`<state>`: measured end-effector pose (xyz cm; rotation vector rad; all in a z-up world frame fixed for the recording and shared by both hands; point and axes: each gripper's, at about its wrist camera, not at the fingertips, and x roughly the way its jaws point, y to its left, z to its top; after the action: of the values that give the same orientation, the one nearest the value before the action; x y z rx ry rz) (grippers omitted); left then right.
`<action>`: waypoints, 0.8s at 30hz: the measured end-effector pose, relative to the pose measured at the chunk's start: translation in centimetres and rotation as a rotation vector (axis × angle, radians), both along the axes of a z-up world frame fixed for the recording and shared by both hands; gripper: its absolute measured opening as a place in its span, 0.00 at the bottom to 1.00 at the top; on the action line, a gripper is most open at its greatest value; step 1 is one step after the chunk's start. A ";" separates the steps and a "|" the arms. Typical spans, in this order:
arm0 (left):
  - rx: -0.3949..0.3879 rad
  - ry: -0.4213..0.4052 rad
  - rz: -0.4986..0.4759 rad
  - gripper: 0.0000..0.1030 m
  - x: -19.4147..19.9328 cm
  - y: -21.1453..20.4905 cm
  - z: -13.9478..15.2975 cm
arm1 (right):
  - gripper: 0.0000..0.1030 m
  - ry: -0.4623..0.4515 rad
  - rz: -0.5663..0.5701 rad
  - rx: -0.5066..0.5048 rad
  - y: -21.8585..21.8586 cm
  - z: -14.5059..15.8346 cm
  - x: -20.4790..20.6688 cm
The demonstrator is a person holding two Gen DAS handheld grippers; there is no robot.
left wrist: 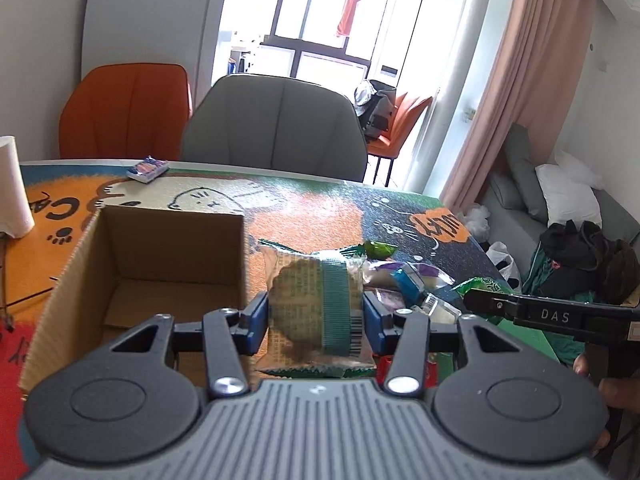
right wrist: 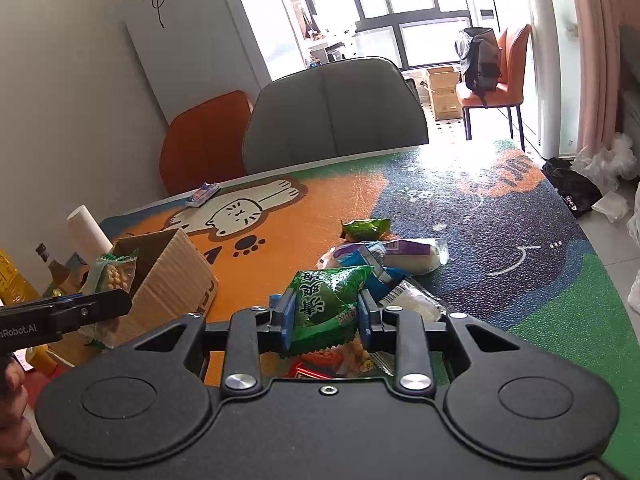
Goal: Organize snacks
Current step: 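Carry both bags over the cardboard box and open both grippers to drop them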
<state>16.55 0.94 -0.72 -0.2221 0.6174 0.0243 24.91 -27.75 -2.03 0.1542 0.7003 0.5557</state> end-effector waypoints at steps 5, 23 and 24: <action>0.009 0.004 0.034 0.47 -0.6 1.8 0.5 | 0.29 -0.006 0.030 -0.003 1.8 0.8 -0.4; -0.015 0.062 0.150 0.47 -2.4 8.8 -1.1 | 0.29 -0.018 0.113 -0.023 8.1 2.1 -2.1; -0.010 0.060 0.160 0.49 -2.6 9.1 -1.1 | 0.29 -0.019 0.119 -0.023 8.5 2.2 -2.2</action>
<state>13.99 10.01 -1.80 -0.2812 0.6587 0.1829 22.66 -19.29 0.14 0.0860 0.7003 0.6616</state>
